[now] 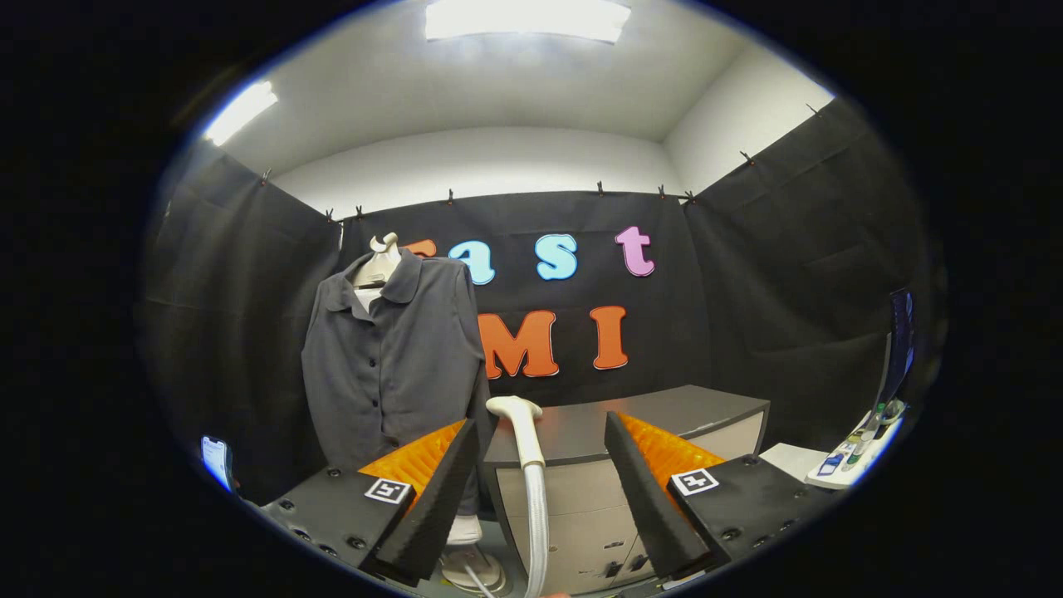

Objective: Iron the clothes twice with a garment steamer, once on the left side and once on the right side.

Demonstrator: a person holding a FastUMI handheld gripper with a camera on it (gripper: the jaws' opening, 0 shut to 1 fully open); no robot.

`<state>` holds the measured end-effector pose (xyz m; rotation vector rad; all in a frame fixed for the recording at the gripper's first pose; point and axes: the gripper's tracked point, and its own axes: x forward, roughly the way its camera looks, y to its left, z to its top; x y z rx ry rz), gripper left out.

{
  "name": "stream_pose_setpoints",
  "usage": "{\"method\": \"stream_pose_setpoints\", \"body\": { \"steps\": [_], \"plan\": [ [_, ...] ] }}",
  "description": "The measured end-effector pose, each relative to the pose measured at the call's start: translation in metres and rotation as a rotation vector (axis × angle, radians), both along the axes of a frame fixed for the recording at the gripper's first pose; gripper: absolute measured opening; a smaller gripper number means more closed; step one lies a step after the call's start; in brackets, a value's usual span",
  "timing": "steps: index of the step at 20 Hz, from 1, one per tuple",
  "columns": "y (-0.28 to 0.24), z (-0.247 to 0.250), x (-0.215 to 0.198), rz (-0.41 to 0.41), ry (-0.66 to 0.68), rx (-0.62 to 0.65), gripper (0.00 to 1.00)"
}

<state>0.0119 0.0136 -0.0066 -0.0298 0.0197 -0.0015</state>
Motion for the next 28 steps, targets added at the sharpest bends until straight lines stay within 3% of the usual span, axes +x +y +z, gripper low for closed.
{"method": "stream_pose_setpoints", "body": {
  "steps": [8, 12, 16, 22, 28],
  "plan": [
    [0.006, -0.002, 0.010, -0.007, 0.003, -0.011, 0.98],
    [0.002, -0.001, 0.018, -0.050, 0.002, -0.019, 0.98],
    [0.014, 0.012, 0.033, -0.032, -0.025, -0.002, 0.98],
    [0.015, 0.024, 0.081, -0.029, 0.032, 0.022, 0.98],
    [0.022, 0.037, 0.150, 0.050, 0.078, 0.046, 0.98]
  ]
}}
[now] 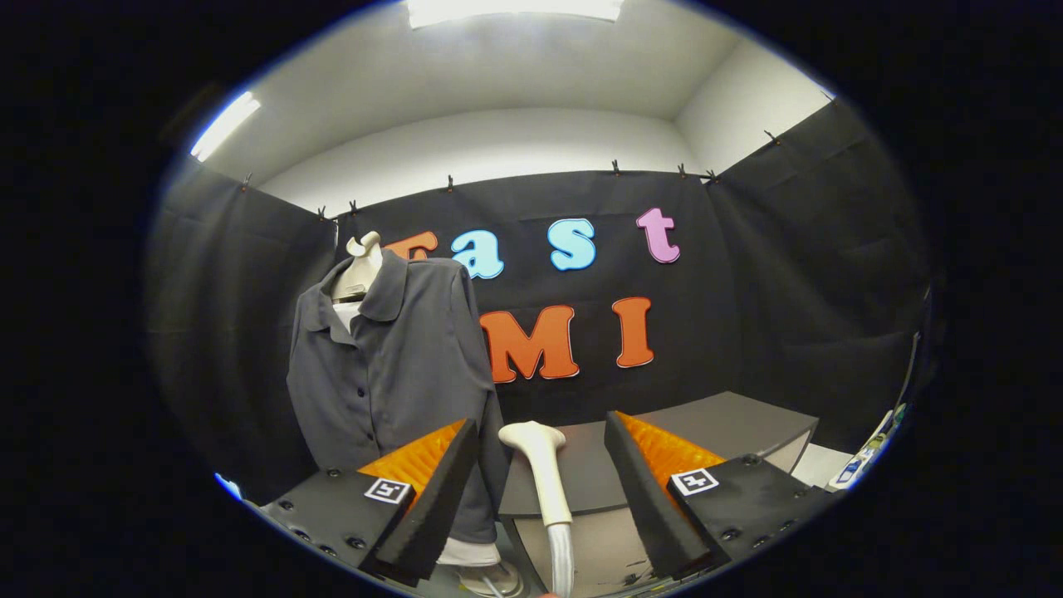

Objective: Iron the clothes twice with a garment steamer, once on the left side and once on the right side.

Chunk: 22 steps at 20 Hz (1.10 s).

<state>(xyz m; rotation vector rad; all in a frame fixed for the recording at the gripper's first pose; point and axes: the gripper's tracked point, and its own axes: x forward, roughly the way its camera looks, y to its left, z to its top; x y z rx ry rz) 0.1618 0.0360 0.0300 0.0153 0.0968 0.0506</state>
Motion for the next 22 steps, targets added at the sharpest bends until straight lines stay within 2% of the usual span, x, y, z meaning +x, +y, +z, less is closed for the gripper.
{"method": "stream_pose_setpoints", "body": {
  "steps": [4, 8, 13, 16, 22],
  "plan": [
    [-0.018, -0.022, 0.060, -0.034, 0.125, -0.086, 0.98],
    [-0.005, -0.061, 0.111, 0.036, 0.263, -0.107, 0.98],
    [0.003, -0.153, 0.162, 0.109, 0.496, -0.120, 0.97],
    [0.007, -0.197, 0.173, 0.122, 0.602, -0.112, 0.98],
    [0.010, -0.230, 0.188, 0.119, 0.691, -0.110, 0.95]
  ]
}}
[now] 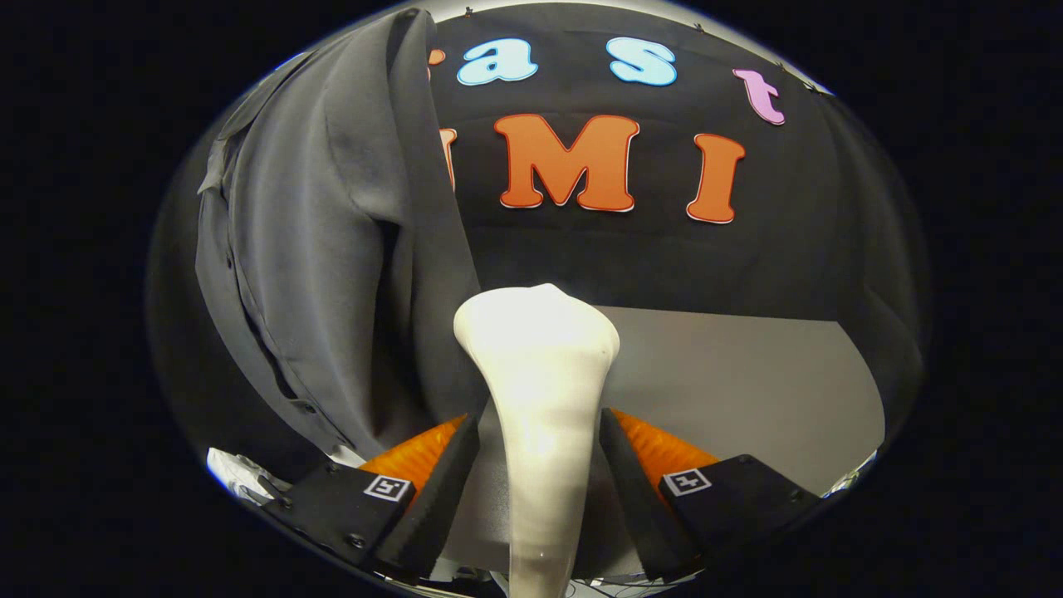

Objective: Iron the clothes twice with a garment steamer, once on the left side and once on the right side.

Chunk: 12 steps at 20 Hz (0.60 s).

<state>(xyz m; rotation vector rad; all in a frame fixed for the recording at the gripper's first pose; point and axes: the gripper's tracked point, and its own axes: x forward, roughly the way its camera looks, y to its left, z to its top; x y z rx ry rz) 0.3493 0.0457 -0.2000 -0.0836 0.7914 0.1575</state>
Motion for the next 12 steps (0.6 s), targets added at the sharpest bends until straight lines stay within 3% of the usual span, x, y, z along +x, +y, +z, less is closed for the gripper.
{"method": "stream_pose_setpoints", "body": {
  "steps": [4, 8, 12],
  "plan": [
    [0.004, -0.011, 0.002, 0.002, 0.044, -0.005, 0.92],
    [0.005, -0.021, -0.003, 0.021, 0.085, -0.006, 0.78],
    [0.007, -0.021, -0.003, 0.060, 0.089, 0.016, 0.74]
  ]
}}
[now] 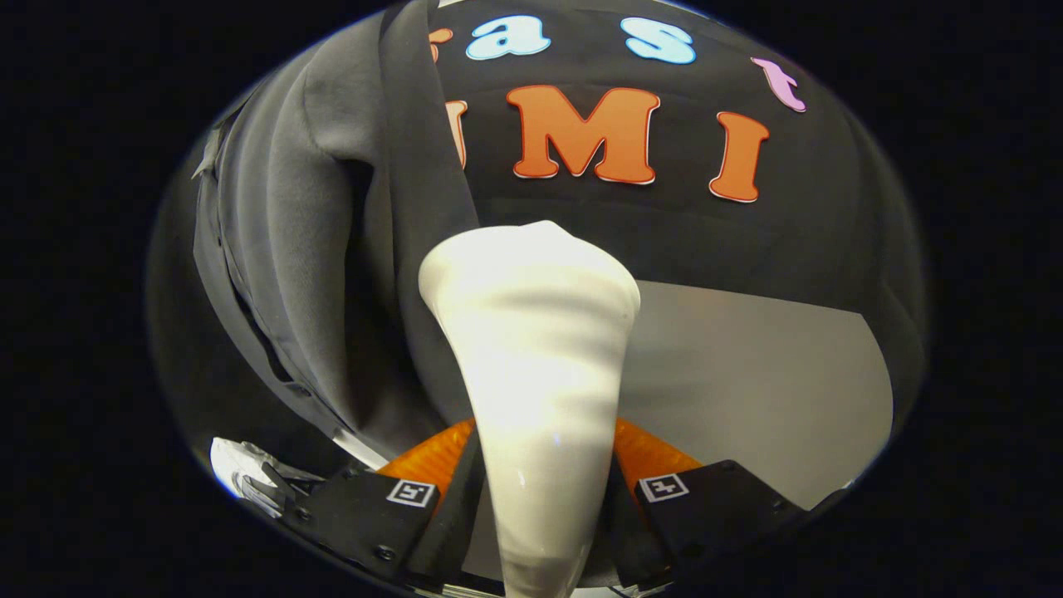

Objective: Iron the clothes twice with a garment steamer, once on the left side and once on the right side.

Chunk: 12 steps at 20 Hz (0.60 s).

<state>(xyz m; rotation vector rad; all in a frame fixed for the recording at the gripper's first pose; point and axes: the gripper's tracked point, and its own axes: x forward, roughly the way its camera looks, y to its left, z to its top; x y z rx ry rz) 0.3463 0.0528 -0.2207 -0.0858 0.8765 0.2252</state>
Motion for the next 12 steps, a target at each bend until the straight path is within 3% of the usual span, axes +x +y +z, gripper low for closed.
{"method": "stream_pose_setpoints", "body": {
  "steps": [2, 4, 5, 9, 12],
  "plan": [
    [0.001, -0.001, -0.003, 0.017, 0.004, 0.006, 0.74],
    [0.002, 0.001, -0.004, 0.018, -0.005, 0.030, 0.68],
    [0.003, 0.001, -0.007, 0.020, -0.004, 0.034, 0.60],
    [0.008, 0.001, -0.017, 0.059, -0.050, 0.035, 0.57],
    [0.005, 0.007, -0.022, 0.036, -0.090, 0.045, 0.56]
  ]
}}
